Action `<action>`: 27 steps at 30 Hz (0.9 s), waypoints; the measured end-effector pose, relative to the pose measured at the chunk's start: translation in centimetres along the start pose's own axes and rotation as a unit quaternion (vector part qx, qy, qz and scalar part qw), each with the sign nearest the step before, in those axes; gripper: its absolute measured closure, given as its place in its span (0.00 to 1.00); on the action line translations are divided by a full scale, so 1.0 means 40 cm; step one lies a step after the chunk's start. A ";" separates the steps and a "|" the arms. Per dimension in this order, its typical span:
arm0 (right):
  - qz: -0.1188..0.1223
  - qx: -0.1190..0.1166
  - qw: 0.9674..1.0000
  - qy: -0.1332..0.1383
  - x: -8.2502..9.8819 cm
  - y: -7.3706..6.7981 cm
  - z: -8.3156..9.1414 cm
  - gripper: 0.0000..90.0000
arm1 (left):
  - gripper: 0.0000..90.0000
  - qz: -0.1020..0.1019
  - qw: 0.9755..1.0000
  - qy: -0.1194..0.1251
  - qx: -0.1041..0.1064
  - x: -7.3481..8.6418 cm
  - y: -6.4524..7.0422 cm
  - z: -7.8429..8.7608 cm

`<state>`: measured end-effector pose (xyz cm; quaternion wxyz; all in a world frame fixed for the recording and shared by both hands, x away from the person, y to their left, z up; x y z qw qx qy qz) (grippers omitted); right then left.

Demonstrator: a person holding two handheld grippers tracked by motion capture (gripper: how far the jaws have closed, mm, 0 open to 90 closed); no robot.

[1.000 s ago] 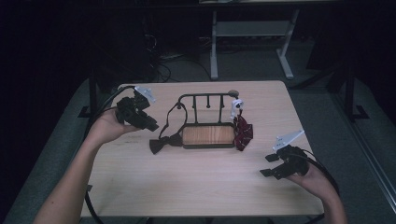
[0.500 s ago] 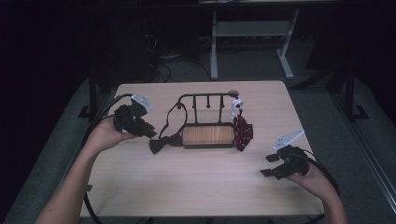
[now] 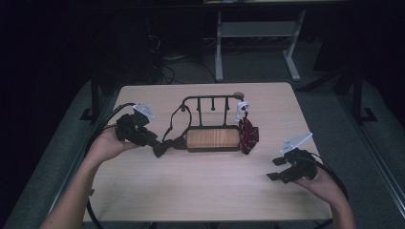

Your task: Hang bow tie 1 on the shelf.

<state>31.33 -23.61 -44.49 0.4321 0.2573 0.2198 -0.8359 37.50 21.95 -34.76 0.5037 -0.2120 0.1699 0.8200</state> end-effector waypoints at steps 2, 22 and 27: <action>0.001 0.000 1.000 0.001 -0.001 0.000 0.001 0.39 | 0.74 0.000 1.000 0.000 0.001 0.006 0.002 -0.004; 0.001 0.002 1.000 0.001 0.000 -0.001 0.001 0.39 | 0.67 0.000 1.000 0.006 -0.002 0.057 0.021 -0.032; -0.001 0.002 1.000 -0.001 0.000 -0.001 0.001 0.39 | 0.62 0.001 1.000 0.012 0.006 0.068 0.028 -0.043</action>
Point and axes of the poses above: each handheld gripper's, and its own axes: z roughly backward along the jaws, x roughly out of its underside, y roughly to its right, the point moved 3 cm from there along -z, roughly forward along the jaws, and after that the axes turned 4 degrees about y, right-handed, at the moved point
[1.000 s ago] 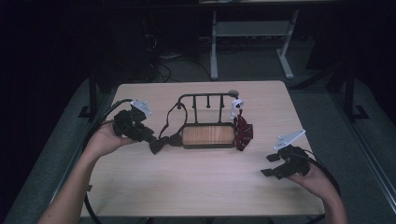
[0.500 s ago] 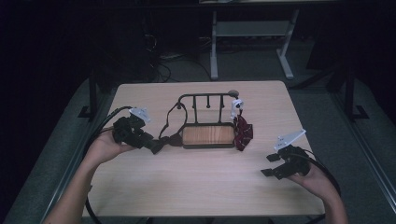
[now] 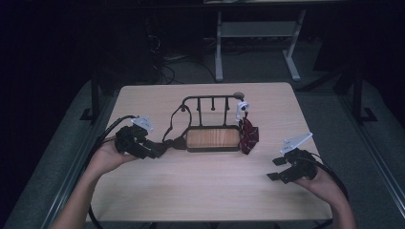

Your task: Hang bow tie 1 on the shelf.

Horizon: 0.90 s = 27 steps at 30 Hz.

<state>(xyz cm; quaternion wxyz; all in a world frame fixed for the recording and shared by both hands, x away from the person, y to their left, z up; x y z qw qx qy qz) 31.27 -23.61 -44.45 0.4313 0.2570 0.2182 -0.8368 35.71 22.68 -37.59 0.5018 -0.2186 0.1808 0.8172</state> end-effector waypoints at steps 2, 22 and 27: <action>0.002 -0.001 1.000 0.000 0.000 0.001 0.000 0.39 | 0.61 0.001 1.000 0.000 -0.001 0.005 0.001 -0.004; -0.002 -0.001 1.000 -0.001 0.002 0.002 -0.005 0.39 | 0.53 0.003 1.000 0.009 -0.006 0.036 0.021 -0.030; -0.002 -0.002 1.000 -0.001 0.003 0.003 -0.006 0.39 | 0.51 0.003 1.000 0.008 -0.011 0.041 0.028 -0.039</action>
Point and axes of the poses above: each handheld gripper's, and its own axes: z roughly backward along the jaws, x roughly out of its underside, y roughly to its right, the point moved 3 cm from there along -z, roughly forward along the jaws, and after that the axes turned 4 degrees about y, right-handed, at the moved point
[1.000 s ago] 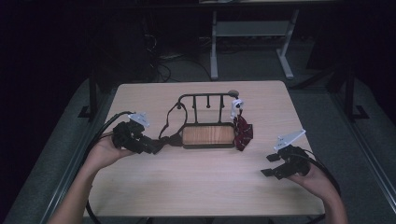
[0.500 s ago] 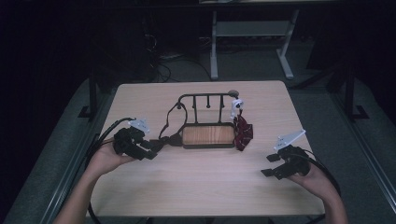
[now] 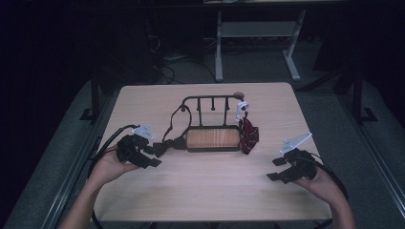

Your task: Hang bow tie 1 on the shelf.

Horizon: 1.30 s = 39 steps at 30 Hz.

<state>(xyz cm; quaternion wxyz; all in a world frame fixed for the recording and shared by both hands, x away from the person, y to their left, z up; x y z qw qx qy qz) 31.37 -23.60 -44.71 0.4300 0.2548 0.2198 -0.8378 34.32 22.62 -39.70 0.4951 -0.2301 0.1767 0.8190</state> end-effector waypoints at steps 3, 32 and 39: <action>0.004 0.002 1.000 -0.001 0.001 0.002 -0.001 0.39 | 0.50 -0.001 1.000 0.002 -0.001 0.003 0.003 -0.004; 0.001 -0.002 1.000 -0.003 0.003 -0.001 -0.005 0.38 | 0.45 0.008 1.000 0.004 -0.001 0.068 0.029 -0.050; 0.004 -0.002 1.000 -0.003 0.003 -0.001 -0.007 0.38 | 0.44 0.009 1.000 -0.001 0.000 0.082 0.034 -0.059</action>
Point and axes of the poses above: each handheld gripper's, and its own axes: z roughly backward along the jaws, x roughly out of its underside, y roughly to its right, the point moved 3 cm from there along -z, roughly forward along the jaws, and after that the axes turned 4 degrees about y, right-handed, at the moved point
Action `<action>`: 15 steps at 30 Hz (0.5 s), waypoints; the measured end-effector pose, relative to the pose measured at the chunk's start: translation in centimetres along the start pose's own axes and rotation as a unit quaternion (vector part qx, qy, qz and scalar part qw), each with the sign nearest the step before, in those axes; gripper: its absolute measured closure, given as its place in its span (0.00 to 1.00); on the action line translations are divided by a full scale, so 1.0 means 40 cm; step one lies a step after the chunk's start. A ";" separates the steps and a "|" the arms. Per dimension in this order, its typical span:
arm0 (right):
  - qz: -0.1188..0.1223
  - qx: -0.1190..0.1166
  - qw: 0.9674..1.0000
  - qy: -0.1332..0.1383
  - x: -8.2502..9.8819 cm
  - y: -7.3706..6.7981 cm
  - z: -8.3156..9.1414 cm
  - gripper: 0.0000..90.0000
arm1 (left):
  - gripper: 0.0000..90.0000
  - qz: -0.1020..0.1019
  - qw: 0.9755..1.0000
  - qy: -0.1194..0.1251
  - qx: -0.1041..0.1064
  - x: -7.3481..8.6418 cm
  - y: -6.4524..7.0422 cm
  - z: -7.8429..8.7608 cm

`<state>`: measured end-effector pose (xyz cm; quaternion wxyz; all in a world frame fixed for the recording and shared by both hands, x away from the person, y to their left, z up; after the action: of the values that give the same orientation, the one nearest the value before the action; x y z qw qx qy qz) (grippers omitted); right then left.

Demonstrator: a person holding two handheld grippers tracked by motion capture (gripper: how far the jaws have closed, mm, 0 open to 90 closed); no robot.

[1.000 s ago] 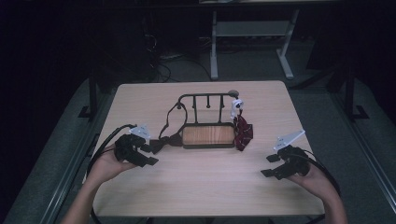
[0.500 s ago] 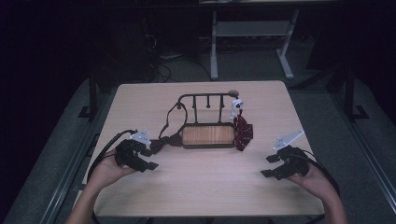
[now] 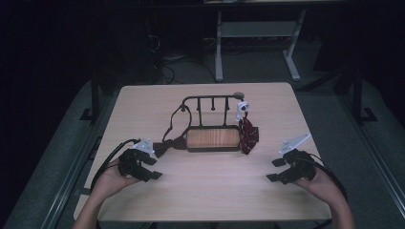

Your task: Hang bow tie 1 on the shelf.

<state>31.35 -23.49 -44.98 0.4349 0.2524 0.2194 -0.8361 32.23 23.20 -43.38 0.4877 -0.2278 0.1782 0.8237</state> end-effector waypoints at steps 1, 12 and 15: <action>0.001 0.000 1.000 0.000 0.000 0.000 0.000 0.38 | 0.44 0.002 1.000 0.002 -0.001 0.001 0.002 0.000; -0.003 -0.002 1.000 0.001 0.004 0.001 0.002 0.38 | 0.42 0.002 1.000 0.014 -0.007 0.013 0.015 -0.011; 0.001 -0.002 1.000 0.003 0.004 0.000 0.003 0.38 | 0.42 0.006 1.000 0.022 -0.013 0.018 0.020 -0.011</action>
<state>31.24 -23.65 -44.98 0.4352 0.2539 0.2218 -0.8348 31.32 23.13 -44.07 0.4760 -0.2511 0.1795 0.8235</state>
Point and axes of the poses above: each handheld gripper's, and its own axes: z roughly backward along the jaws, x roughly out of its underside, y roughly to its right, the point moved 3 cm from there along -z, roughly forward along the jaws, and after that the axes turned 4 degrees about y, right-handed, at the moved point
